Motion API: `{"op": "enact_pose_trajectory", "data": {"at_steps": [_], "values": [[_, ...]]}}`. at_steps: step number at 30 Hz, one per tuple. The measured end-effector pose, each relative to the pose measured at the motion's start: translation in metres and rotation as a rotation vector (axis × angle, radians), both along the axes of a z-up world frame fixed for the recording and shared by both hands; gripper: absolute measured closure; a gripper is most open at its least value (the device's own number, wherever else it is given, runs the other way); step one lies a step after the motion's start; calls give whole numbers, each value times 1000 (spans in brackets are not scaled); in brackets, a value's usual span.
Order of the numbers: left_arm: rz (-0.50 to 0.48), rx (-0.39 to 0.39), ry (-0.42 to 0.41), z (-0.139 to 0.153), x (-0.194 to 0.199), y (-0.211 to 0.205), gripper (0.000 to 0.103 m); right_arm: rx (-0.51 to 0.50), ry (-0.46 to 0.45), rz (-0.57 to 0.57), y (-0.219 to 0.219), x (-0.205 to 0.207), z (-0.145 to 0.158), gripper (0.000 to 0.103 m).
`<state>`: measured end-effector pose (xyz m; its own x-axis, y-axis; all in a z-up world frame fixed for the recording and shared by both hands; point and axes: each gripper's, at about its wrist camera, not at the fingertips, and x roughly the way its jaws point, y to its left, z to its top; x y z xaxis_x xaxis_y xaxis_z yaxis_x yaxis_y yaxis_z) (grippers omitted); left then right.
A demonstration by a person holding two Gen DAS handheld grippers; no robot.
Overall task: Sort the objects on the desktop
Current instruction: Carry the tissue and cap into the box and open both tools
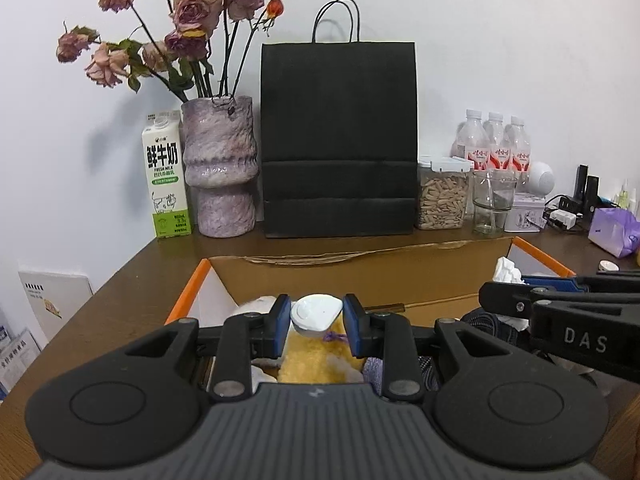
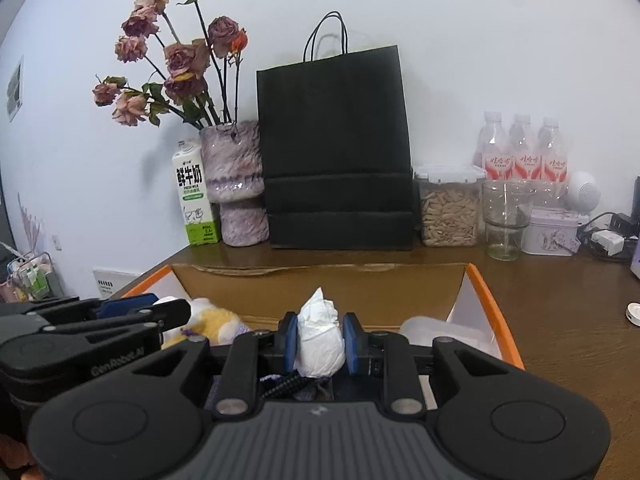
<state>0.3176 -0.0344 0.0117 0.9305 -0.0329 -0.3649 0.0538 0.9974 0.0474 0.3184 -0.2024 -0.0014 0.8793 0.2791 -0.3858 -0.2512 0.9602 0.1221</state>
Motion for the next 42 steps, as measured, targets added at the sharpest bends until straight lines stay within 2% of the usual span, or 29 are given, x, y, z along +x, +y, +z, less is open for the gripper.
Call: {"op": "enact_pose_trajectory", "data": {"at_steps": [3,4,5,7,9,10,11,12,16,42], "values": [[-2,8,-14,0,-3,-3,72,-10,-3,-5,1,-2,0,79],[4,11,-24,1,-5,-4,64,-6,-2,-4,1,-3,0,77],[16,18,-35,2,-7,-4,42,-1,-1,-4,0,-3,0,74],[63,35,-77,4,-14,-4,19,0,-6,-13,-1,-7,2,49],[106,34,-126,8,-22,0,5,2,-30,-46,-3,-14,5,17],[121,18,-140,11,-24,4,0,5,-50,-64,-5,-18,7,11],[119,0,-156,13,-27,8,0,13,-68,-73,-8,-21,10,3],[115,-7,-160,15,-29,10,0,26,-84,-75,-11,-24,12,0],[115,-6,-174,19,-34,10,0,33,-116,-72,-12,-34,18,0],[83,-8,-175,14,-54,9,0,15,-147,-53,-10,-55,18,0]]}}
